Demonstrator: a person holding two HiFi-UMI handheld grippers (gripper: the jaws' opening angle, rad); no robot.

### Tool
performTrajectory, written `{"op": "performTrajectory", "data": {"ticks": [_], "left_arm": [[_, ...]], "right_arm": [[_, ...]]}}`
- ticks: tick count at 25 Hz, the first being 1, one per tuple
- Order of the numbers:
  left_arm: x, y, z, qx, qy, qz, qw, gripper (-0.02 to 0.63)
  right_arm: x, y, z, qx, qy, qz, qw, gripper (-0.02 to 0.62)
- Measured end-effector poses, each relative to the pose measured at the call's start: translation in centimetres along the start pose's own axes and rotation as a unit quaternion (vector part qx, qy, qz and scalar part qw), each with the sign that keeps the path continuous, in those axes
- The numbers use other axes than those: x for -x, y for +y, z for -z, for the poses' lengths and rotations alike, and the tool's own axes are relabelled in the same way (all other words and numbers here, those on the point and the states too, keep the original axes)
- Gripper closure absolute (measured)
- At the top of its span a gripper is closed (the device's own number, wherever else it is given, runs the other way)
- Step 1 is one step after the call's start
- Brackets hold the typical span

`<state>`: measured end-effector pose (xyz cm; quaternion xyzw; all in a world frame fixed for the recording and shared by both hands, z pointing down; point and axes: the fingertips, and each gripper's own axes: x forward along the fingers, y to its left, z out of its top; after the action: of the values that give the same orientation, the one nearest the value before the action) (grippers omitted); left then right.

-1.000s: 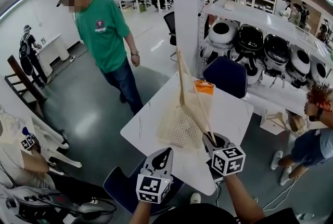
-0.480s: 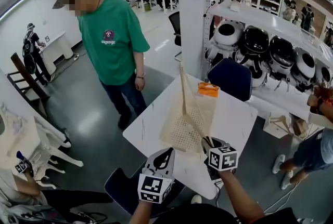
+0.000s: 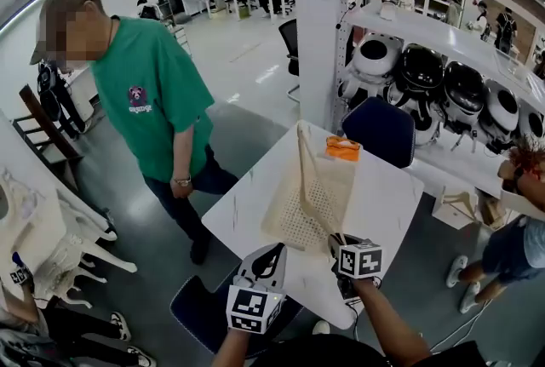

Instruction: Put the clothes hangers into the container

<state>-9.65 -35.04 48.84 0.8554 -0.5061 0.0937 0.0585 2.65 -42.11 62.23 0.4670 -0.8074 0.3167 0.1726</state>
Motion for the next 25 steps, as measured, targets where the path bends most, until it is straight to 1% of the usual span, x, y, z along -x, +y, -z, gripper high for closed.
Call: {"op": "performTrajectory", "data": {"ticks": [12,25], "left_arm": [[-0.2,-0.1,0.3,0.002,0.000,-0.006,1.0000,0.601],[-0.4,-0.3,0.4,0.004,0.006,-0.004,1.0000,0.601]], "right_arm": [[-1.3,-1.3,2.3,-0.009,0.039,0.015,0.999,0.531],[-1.4,-2.0,2.3,-0.032,0.043,0.017,0.998,0.528]]}}
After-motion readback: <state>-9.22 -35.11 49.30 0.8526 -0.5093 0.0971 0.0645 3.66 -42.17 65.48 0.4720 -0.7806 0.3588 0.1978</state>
